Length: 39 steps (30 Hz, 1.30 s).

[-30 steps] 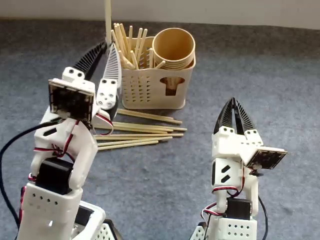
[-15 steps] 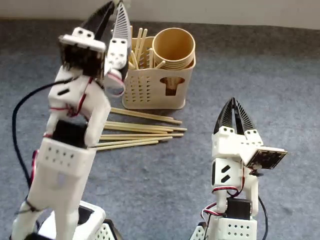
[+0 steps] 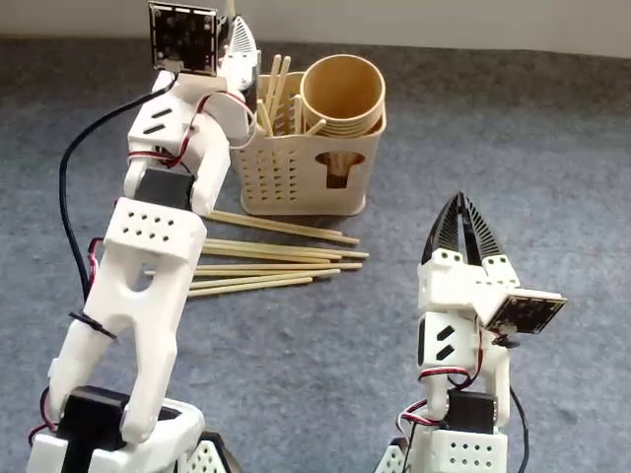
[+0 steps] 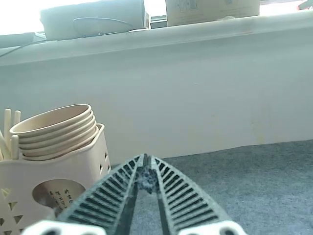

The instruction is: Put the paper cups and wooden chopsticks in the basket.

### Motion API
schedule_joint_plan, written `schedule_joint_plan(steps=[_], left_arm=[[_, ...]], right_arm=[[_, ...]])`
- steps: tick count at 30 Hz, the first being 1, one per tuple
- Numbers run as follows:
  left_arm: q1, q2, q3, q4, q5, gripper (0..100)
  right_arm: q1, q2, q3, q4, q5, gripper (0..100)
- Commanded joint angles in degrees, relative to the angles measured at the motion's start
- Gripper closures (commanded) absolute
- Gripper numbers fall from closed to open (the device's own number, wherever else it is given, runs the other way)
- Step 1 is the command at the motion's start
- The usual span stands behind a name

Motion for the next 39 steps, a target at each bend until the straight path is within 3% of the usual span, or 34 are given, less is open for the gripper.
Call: schedule_joint_plan(steps=[1, 5, 14, 24, 39], left_arm=[[-0.7, -0.4, -2.6, 0.4, 0.6, 99], [-0.4, -0.5, -4.6, 6.9, 0.7, 92], [-0.7, -2.1, -12.3, 21.0, 0.6, 92], [-0.2, -15.6, -8.2, 36.2, 0.2, 92], [-0.1, -29.3, 10.7, 49.3, -16.3, 92]], right_arm=[[0.2, 0.0, 8.7, 0.1, -0.3, 99.3], [0.2, -0.1, 8.7, 0.1, -0.3, 99.3], [0.2, -0.1, 8.7, 0.1, -0.3, 99.3], [0.2, -0.1, 8.7, 0.1, -0.3, 99.3], [0.2, 0.0, 8.7, 0.1, -0.3, 99.3]])
